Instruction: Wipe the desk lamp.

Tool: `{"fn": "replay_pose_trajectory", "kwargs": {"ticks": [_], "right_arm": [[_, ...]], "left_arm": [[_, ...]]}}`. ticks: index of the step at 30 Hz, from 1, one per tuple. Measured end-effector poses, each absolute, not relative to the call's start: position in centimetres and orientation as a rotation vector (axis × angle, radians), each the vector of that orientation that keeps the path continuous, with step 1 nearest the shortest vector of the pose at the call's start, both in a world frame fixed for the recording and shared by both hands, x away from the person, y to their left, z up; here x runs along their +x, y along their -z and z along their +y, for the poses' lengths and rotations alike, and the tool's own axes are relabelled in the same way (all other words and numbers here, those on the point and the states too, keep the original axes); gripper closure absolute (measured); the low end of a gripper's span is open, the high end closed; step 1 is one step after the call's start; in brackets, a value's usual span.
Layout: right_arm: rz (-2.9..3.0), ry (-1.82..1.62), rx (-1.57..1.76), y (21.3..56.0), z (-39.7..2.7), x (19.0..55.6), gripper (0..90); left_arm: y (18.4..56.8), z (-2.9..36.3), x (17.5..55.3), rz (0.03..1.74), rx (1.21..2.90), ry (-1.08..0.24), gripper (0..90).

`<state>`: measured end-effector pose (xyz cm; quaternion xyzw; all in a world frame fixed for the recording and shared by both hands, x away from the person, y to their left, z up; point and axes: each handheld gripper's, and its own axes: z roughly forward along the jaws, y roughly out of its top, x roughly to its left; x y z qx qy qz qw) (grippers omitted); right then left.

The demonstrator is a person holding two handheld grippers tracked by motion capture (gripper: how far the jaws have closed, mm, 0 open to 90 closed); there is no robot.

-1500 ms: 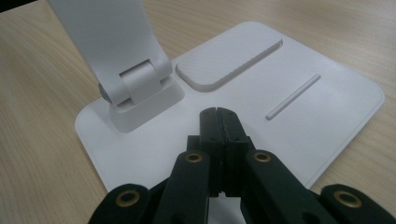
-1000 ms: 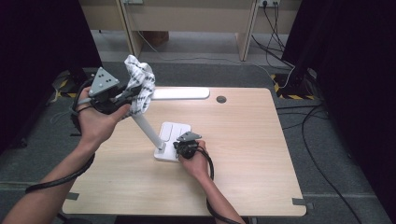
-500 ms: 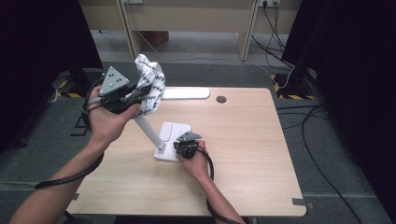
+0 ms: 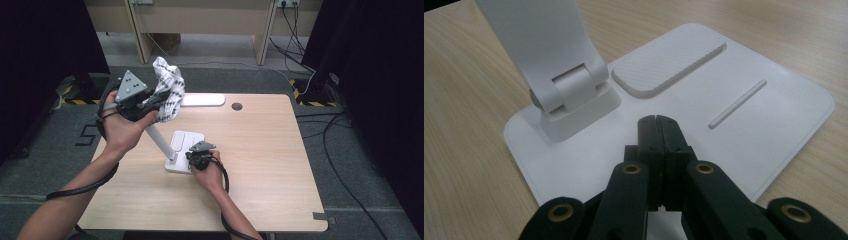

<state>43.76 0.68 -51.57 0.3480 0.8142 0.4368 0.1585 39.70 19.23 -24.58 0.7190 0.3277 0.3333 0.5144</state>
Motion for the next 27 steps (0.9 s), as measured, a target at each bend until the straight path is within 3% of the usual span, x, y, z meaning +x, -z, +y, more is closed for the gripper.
{"fn": "replay_pose_trajectory", "kwargs": {"ticks": [27], "right_arm": [[2.325,-1.245,0.996,51.6,0.7,43.7,90.0]], "left_arm": [[24.3,16.6,39.9,0.749,1.715,-0.765,76.8]]}}
